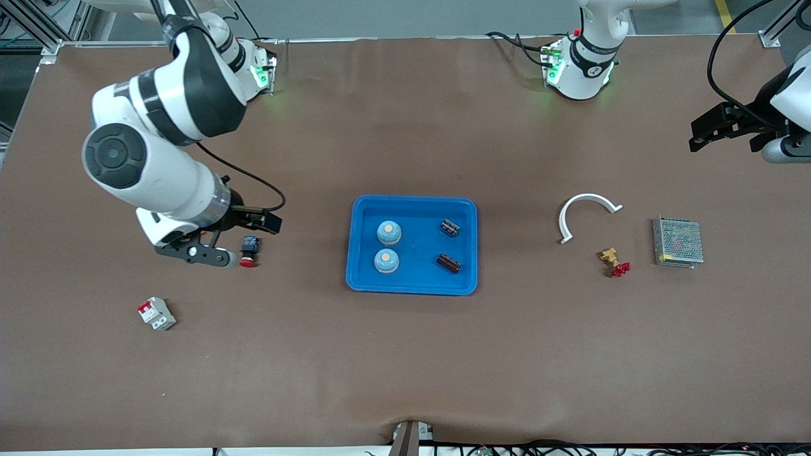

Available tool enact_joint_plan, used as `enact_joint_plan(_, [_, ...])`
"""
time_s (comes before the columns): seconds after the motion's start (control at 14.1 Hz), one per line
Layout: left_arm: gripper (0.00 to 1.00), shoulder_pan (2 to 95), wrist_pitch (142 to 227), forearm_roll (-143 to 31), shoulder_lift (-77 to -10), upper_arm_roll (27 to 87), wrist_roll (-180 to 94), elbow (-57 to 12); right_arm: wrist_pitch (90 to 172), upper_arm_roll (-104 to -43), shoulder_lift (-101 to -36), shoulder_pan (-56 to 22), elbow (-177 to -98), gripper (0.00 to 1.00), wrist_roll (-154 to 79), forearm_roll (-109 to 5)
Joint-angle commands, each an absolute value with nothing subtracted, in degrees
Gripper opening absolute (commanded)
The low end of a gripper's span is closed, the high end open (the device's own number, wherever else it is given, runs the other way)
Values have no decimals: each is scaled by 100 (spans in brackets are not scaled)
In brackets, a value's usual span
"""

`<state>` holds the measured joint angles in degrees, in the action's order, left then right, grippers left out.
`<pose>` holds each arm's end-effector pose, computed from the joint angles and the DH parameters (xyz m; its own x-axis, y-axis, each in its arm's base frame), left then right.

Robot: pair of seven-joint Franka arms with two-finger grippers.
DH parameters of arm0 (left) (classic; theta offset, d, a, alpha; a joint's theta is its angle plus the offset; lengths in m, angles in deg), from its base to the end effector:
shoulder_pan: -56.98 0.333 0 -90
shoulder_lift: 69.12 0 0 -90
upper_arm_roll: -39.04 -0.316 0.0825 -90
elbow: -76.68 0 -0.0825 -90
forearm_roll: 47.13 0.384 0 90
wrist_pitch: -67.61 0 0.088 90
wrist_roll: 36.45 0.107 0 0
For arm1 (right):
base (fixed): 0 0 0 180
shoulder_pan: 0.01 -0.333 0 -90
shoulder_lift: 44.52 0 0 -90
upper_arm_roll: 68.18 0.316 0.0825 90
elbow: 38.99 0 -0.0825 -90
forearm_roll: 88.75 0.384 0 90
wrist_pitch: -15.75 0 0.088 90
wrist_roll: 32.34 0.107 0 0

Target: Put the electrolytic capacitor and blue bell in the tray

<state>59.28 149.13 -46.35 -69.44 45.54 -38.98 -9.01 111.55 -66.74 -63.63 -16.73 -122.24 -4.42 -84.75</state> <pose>0.5361 -0.0379 0.6500 0.9974 -0.0269 -0.0665 -0.0281 -0.9995 -0.0172 0.6156 0.2068 0.4870 0.9743 -0.1786 -0.1369 -0.1822 -0.9832 -0.0139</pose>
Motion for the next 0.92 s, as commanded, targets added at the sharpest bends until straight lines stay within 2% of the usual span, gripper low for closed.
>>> enact_joint_plan(0.0, [100,5944,14988,-4502,-7052,4581,-3786,-998,11032,-6589,-6148,-1381,-12406,100,-921,-8594])
enact_joint_plan(0.57, [100,5962,15006,-4511,-7052,4537,-3760,-1007,10909,-6598,-5832,-739,-12564,100,-2064,-8735])
enact_joint_plan(0.85, [100,5962,15014,-4511,-7052,4545,-3760,-1007,10918,-6598,-5341,-467,-12959,100,-2302,-8892])
